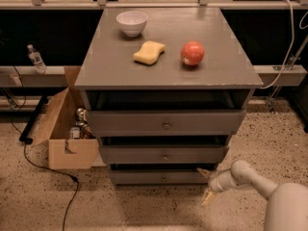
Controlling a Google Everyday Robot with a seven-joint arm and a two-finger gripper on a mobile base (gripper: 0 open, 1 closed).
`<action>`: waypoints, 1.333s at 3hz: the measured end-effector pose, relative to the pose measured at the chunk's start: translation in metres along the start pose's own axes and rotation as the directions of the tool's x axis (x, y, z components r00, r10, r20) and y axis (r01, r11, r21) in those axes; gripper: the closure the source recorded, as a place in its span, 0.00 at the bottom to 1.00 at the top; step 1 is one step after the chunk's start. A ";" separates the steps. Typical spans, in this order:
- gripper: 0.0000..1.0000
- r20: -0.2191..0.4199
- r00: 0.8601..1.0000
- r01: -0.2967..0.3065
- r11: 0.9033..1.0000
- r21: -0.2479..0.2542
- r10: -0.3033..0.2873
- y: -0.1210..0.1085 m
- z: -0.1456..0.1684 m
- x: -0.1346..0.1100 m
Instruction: Open bottom drawer
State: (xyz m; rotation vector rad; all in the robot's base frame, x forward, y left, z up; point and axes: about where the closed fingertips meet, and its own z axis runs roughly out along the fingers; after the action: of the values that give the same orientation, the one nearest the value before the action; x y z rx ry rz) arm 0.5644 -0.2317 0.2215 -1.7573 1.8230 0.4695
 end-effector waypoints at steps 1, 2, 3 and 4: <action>0.00 -0.027 0.999 0.025 0.999 0.032 -0.024 -0.017 0.013 0.013; 0.00 -0.058 0.998 0.028 0.998 0.053 -0.024 -0.034 0.031 0.027; 0.00 -0.095 0.995 0.038 0.997 0.067 -0.031 -0.047 0.047 0.037; 0.04 -0.120 0.992 0.050 0.997 0.067 -0.041 -0.056 0.062 0.041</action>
Offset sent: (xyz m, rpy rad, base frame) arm 0.0672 -0.0131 -0.0569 -0.1041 -0.0815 -0.0458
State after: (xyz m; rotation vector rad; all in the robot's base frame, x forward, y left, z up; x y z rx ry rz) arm 0.6293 -0.2314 0.1549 -1.8089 1.8524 0.2852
